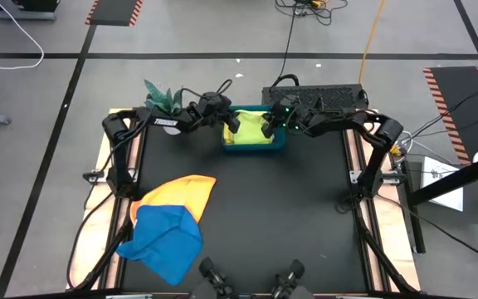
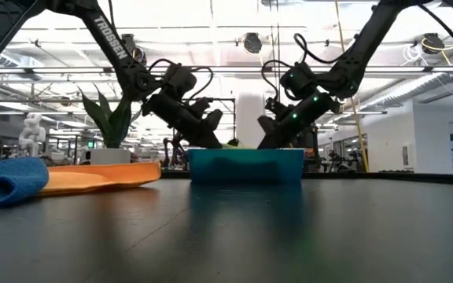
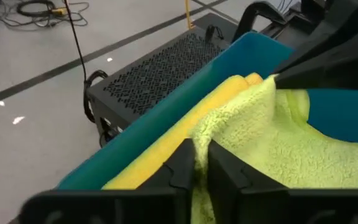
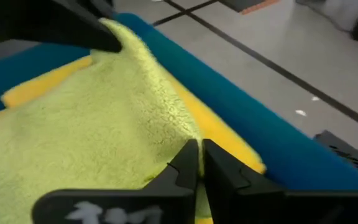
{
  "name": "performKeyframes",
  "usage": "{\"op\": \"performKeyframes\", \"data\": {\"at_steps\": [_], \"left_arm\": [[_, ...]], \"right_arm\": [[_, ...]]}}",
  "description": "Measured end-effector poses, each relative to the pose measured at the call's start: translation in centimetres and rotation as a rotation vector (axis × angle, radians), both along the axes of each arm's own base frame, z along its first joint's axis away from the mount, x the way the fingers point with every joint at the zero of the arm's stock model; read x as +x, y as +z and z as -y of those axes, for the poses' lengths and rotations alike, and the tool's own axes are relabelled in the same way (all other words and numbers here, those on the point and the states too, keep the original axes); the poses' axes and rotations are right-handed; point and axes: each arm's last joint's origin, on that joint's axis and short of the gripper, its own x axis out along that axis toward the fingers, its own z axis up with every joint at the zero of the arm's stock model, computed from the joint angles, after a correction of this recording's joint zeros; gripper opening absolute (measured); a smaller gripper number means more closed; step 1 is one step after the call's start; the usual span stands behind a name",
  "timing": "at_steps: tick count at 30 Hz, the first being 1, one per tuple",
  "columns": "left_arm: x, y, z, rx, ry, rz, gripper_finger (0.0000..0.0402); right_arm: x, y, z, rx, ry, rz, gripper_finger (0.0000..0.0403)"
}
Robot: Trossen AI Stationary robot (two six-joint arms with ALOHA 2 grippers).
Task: Fold microfiber towels
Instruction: Put the folded green microfiber cloth into the blue bin, then fold the orange microfiber cloth
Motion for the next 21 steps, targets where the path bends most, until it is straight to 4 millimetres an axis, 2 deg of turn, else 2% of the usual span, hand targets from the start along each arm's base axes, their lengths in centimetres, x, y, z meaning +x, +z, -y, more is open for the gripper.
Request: {"op": "performKeyframes", "data": {"at_steps": [3,6,11,14,17,21], "left_arm": [[0.0,-0.1,0.1,0.006,-0.014,-0.014,0.0068],[-0.1,0.2,0.3,-0.024,-0.064,-0.012,0.0104],[-1.0,2.9,1.1,0.005,-0.101,-0.044,0.0165],[-1.9,5.5,2.1,0.028,-0.101,-0.059,0.0193],[-2.8,8.5,4.2,0.025,-0.136,-0.061,0.0208],[-3.3,11.0,9.2,0.02,-0.248,-0.131,0.0205]], "right_arm": [[0.1,0.1,-0.2,0.034,0.056,0.022,0.0031],[-0.1,1.3,-0.7,0.039,0.078,0.032,0.0059],[-1.2,5.3,-1.8,0.001,0.083,0.074,0.0106],[-1.7,7.6,-3.0,-0.013,0.095,0.114,0.0128],[-1.7,9.0,-5.0,0.006,0.145,0.164,0.0142],[-1.0,9.5,-8.9,0.028,0.302,0.225,0.0145]]}}
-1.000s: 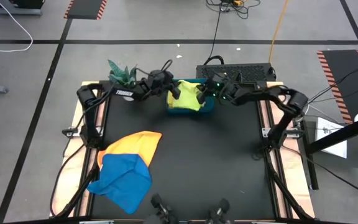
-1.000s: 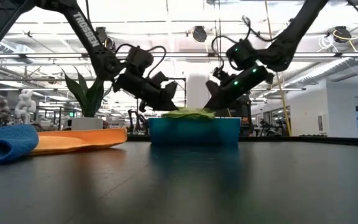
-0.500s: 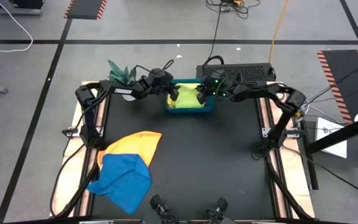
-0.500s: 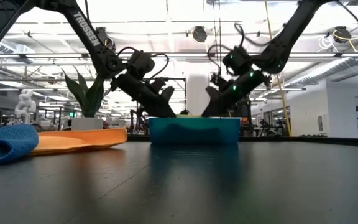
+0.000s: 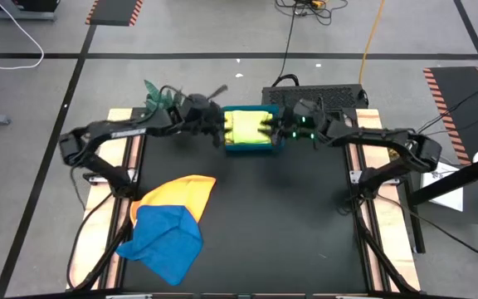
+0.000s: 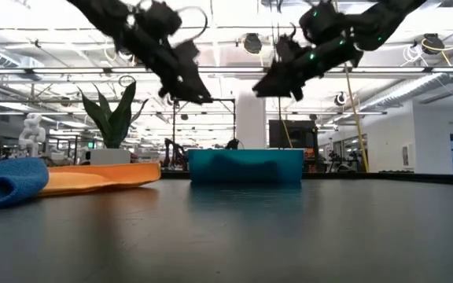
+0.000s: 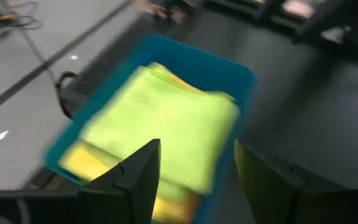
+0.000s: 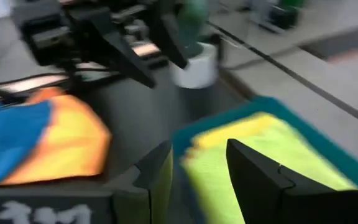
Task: Fold microfiber towels
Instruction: Fold the orange microfiber cloth
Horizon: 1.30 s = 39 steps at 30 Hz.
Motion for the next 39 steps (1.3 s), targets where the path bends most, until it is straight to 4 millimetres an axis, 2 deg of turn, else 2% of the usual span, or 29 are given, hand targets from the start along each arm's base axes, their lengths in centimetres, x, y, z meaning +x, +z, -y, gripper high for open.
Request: {"op": "performKeyframes", "data": {"at_steps": [2,5,9,13,16,21,23,25,27,30,34,39], "left_arm": [[-0.2,0.5,2.9,0.013,-0.049,-0.045,0.0194],[-0.8,0.1,7.3,0.017,-0.125,-0.124,0.0173],[-2.3,-1.6,12.1,-0.012,-0.183,-0.23,0.0146],[-3.7,-4.7,15.2,-0.072,-0.205,-0.333,0.013],[-4.7,-6.5,16.4,-0.114,-0.202,-0.388,0.0128],[-6.0,-7.6,16.7,-0.174,-0.1,-0.488,0.0129],[-6.3,-6.5,17.1,-0.27,-0.108,-0.509,0.0129],[-6.4,-4.5,18.0,-0.307,-0.142,-0.5,0.0129],[-7.2,-3.0,18.6,-0.258,-0.131,-0.539,0.0129],[-8.7,-1.8,18.9,-0.174,-0.041,-0.587,0.0129],[-10.3,-2.3,19.0,-0.177,0.058,-0.645,0.0129],[-10.9,-3.9,19.4,-0.197,0.101,-0.65,0.0129]], "right_arm": [[0.4,-0.2,-2.4,-0.012,0.078,0.025,0.0142],[0.9,-0.8,-5.9,-0.032,0.201,0.065,0.0138],[1.1,-2.0,-10.1,-0.093,0.34,0.102,0.0135],[1.3,-2.8,-12.9,-0.147,0.35,0.153,0.0134],[2.0,-3.3,-14.1,-0.16,0.365,0.187,0.0134],[3.8,-5.0,-14.2,-0.129,0.356,0.199,0.0136],[5.0,-5.8,-13.9,-0.115,0.348,0.178,0.0141],[6.1,-6.5,-13.8,-0.111,0.346,0.155,0.0149],[7.4,-7.0,-13.6,-0.109,0.342,0.144,0.0158],[9.3,-7.7,-12.9,-0.113,0.328,0.123,0.0174],[11.7,-9.4,-11.6,-0.071,0.29,0.059,0.0196],[14.5,-11.6,-10.7,-0.006,0.29,0.005,0.0221]]}}
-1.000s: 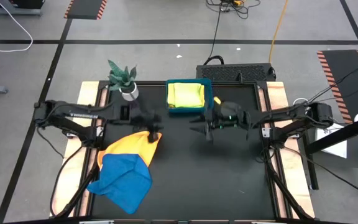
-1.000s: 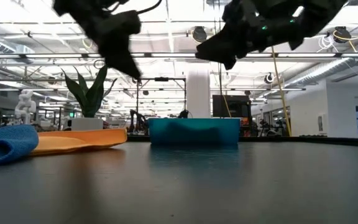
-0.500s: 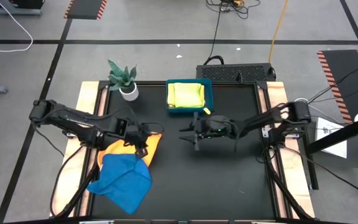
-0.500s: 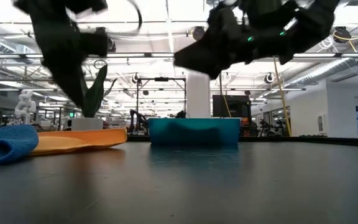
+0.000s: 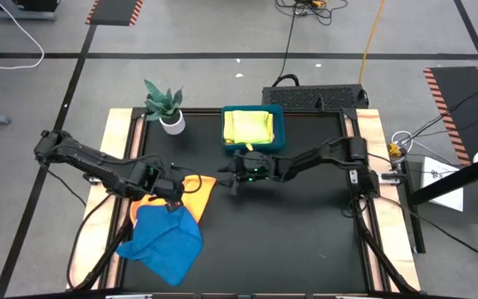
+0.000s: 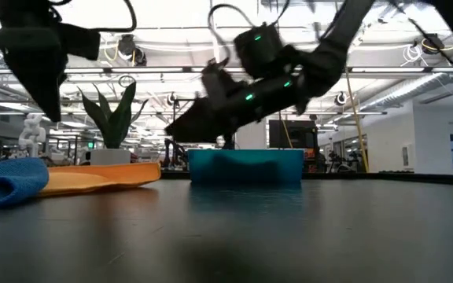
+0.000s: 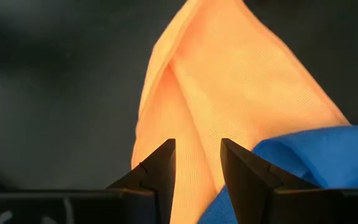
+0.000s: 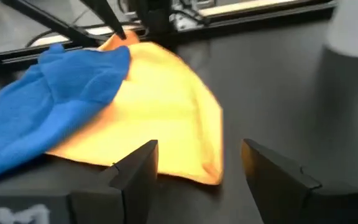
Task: Fold microfiber towels
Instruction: Fold the orange microfiber cloth
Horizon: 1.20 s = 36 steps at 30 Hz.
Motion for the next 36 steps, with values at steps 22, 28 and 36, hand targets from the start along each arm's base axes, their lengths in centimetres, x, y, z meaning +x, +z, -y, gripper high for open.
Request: {"op": "performKeyframes", "data": {"at_steps": [22,28,36], "left_arm": [[0.8,-0.5,1.4,0.077,-0.043,0.166,0.0129],[0.7,-0.5,1.7,0.087,-0.061,0.168,0.0129],[0.7,-0.5,1.8,0.102,-0.067,0.172,0.0129]], "right_arm": [[3.2,-3.9,0.7,0.074,0.006,-0.096,0.0063],[2.9,-1.5,0.7,0.032,0.024,-0.101,0.0011],[0.2,2.9,-0.1,-0.023,0.054,-0.096,0.0001]]}}
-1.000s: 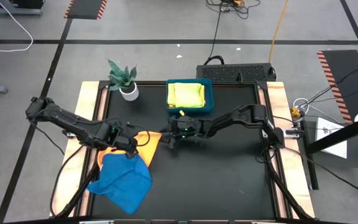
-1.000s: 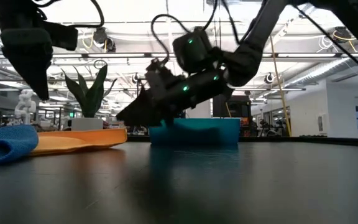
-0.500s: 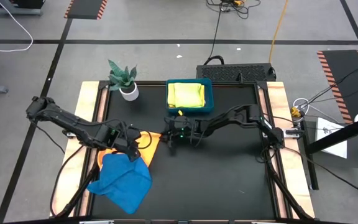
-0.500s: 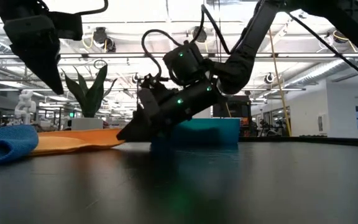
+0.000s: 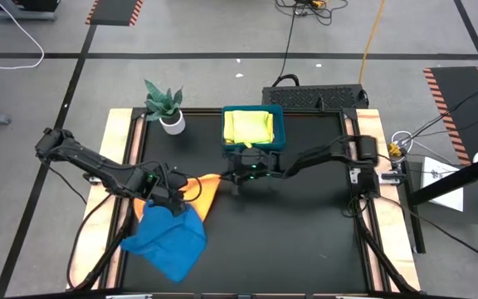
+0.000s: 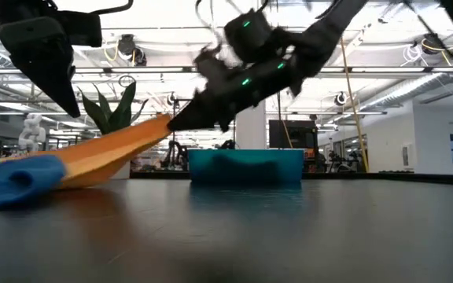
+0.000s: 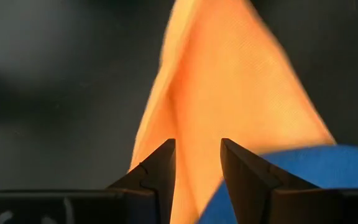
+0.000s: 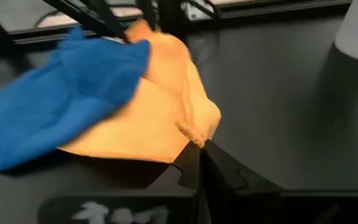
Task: Fold microfiber towels
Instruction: Fold the orange microfiber cloth
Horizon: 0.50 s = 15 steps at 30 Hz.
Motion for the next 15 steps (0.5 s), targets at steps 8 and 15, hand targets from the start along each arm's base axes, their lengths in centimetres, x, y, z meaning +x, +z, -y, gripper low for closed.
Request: {"op": "performKeyframes", "data": {"at_steps": [8,15], "left_arm": [[0.0,0.0,0.1,0.018,-0.014,0.001,0.0129],[0.3,0.1,-1.7,0.096,0.099,0.012,0.0129]], "right_arm": [[-8.8,2.2,-2.8,-0.053,-0.098,-0.002,0.0001],[-15.0,2.3,-4.4,0.008,-0.168,0.064,0.0]]}}
